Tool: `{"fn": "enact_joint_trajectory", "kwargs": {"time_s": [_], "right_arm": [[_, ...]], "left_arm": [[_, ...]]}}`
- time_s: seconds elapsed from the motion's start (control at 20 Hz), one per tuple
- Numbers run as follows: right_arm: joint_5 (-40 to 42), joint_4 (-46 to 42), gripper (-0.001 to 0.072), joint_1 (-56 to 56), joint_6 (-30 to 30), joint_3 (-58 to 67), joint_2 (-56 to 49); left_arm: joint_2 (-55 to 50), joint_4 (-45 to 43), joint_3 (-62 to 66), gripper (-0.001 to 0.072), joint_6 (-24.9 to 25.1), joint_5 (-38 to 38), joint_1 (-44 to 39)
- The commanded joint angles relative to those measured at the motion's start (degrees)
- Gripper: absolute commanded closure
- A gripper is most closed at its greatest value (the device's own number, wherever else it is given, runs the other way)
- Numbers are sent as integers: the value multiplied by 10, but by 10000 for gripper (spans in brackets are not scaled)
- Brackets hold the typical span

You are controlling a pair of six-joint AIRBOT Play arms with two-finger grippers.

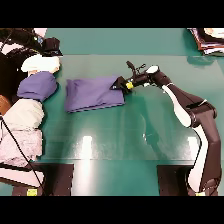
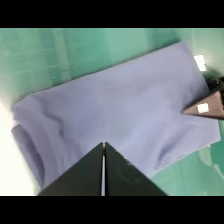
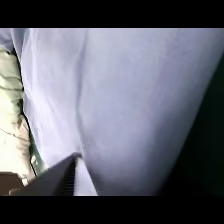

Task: Fold the shirts.

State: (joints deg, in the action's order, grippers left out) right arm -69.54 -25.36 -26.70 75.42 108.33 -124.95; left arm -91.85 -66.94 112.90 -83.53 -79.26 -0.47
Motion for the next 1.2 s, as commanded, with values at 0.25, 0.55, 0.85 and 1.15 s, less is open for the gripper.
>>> {"fn": "enact_joint_trajectory", "kwargs": {"time_s": [0.25,0.55,0.85,1.15], "right_arm": [[-22,-92,695,24,4,59,46],[-77,-379,695,129,111,59,179],[-163,-447,695,329,133,45,284],[-86,-483,695,588,171,-155,435]], "left_arm": [[0,5,0,685,-3,-10,-8],[1,5,0,686,0,-5,-67],[1,6,0,685,7,-1,-87],[1,7,0,685,9,-6,-87]]}}
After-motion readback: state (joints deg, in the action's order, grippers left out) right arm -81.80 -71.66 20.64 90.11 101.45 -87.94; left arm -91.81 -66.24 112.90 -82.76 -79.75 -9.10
